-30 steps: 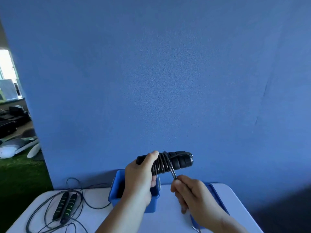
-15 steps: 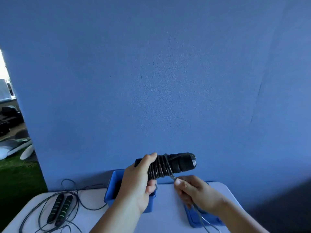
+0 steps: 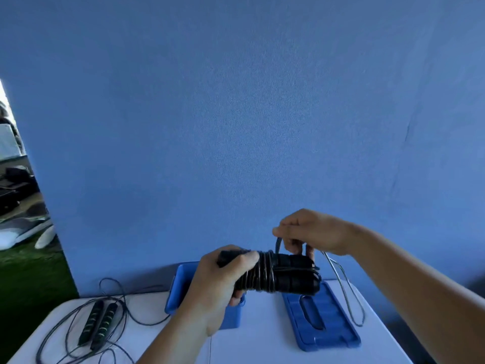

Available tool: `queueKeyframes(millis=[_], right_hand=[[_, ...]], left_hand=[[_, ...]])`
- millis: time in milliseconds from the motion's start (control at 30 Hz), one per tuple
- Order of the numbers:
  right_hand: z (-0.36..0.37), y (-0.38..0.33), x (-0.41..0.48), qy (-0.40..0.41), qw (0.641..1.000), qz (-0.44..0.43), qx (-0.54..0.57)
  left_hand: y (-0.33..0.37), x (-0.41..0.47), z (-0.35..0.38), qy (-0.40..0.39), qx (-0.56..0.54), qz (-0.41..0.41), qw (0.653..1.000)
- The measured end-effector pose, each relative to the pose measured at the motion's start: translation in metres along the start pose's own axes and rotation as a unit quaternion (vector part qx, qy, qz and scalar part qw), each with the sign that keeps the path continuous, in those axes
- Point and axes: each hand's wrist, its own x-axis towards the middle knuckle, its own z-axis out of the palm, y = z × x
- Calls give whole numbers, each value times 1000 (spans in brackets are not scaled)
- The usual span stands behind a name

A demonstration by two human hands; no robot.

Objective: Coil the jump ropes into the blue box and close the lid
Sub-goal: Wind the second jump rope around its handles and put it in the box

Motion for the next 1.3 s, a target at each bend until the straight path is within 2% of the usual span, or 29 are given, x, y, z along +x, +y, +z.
queueKeyframes(millis=[300, 367, 433, 533, 733, 833, 900, 1000, 1200, 1267, 1300], right_hand=[[18, -8, 0, 51, 997, 62, 16], [21, -8, -1, 83, 994, 65, -27], [22, -10, -3, 119, 985, 52, -117], [26, -19, -7, 122, 971, 36, -204], [39, -29, -17, 75, 974, 26, -210], [44, -21, -16, 115, 973, 15, -198], [51, -15, -15, 163, 960, -7, -228], [64, -6, -12, 259, 910, -90, -311], [65, 6, -8, 368, 865, -161, -301], [62, 7, -8, 375, 859, -162, -310], [61, 7, -8, 376, 858, -162, -312]], left_hand=[[-13, 2, 2, 65, 10, 54, 996], [-16, 3, 3, 67, 19, 51, 996], [-17, 3, 3, 68, 29, 50, 996], [-17, 5, 2, 79, 37, 46, 995], [-18, 10, 1, 124, 19, 25, 992], [-17, 9, 1, 133, 6, 18, 991], [-17, 10, 3, 140, 5, 23, 990], [-15, 9, 8, 152, 4, 22, 988], [-9, 5, 19, 161, -59, -13, 985], [-9, 3, 18, 144, -32, 22, 989], [-11, 3, 14, 134, 25, 62, 989]])
